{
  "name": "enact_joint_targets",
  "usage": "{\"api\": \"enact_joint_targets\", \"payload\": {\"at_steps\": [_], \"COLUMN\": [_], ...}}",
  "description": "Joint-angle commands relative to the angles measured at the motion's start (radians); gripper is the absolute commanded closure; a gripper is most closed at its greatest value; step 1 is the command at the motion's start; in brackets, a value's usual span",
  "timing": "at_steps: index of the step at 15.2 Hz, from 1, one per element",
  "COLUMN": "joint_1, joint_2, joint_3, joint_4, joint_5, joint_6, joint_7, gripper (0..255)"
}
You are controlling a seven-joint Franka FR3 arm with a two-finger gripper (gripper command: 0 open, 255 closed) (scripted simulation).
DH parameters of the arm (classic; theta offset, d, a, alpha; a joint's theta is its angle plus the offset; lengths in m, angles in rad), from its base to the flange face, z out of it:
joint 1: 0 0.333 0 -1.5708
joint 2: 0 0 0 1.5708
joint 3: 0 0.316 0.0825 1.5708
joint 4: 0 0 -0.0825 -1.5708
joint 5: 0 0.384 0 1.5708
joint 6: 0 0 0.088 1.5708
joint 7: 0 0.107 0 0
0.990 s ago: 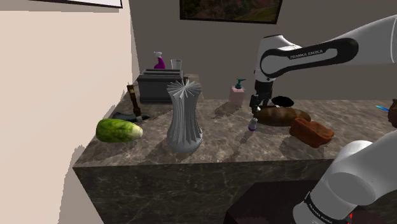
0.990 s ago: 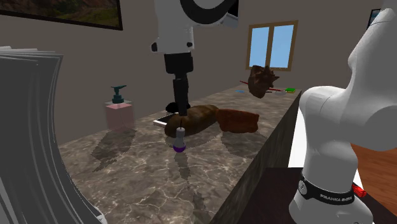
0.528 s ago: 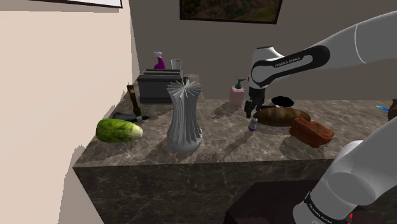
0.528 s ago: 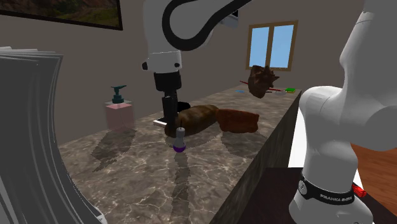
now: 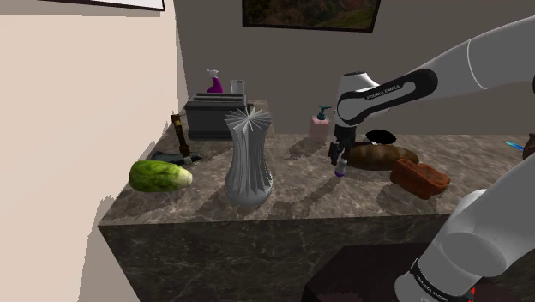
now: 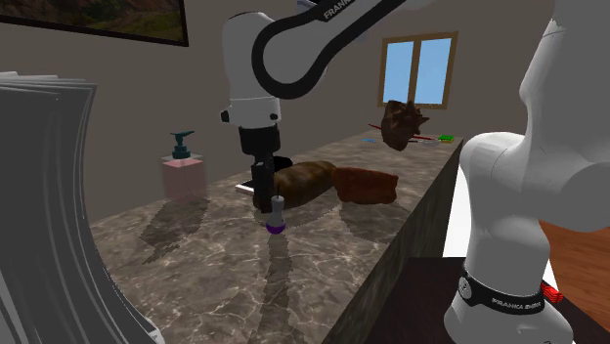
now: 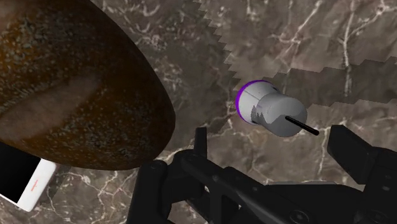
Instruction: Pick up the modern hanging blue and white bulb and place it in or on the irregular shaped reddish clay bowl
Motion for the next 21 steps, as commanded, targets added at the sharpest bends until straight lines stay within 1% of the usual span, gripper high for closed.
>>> {"api": "enact_joint_targets", "payload": {"at_steps": [1, 4, 5, 14, 15, 18, 21], "joint_1": [0.000, 0.000, 0.000, 0.000, 0.000, -0.044, -0.104], "joint_2": [0.000, 0.000, 0.000, 0.000, 0.000, -0.174, -0.360], "joint_3": [0.000, 0.000, 0.000, 0.000, 0.000, -0.018, -0.028], "joint_4": [-0.001, -0.001, -0.001, -0.001, -0.001, -0.183, -0.364], "joint_5": [0.000, 0.000, 0.000, 0.000, 0.000, -0.003, -0.008], "joint_6": [0.001, 0.001, 0.001, 0.001, 0.001, 0.094, 0.175], "joint_7": [0.000, 0.000, 0.000, 0.000, 0.000, 0.076, 0.152], "gripper": [0, 0, 255, 255, 0, 0, 0]}}
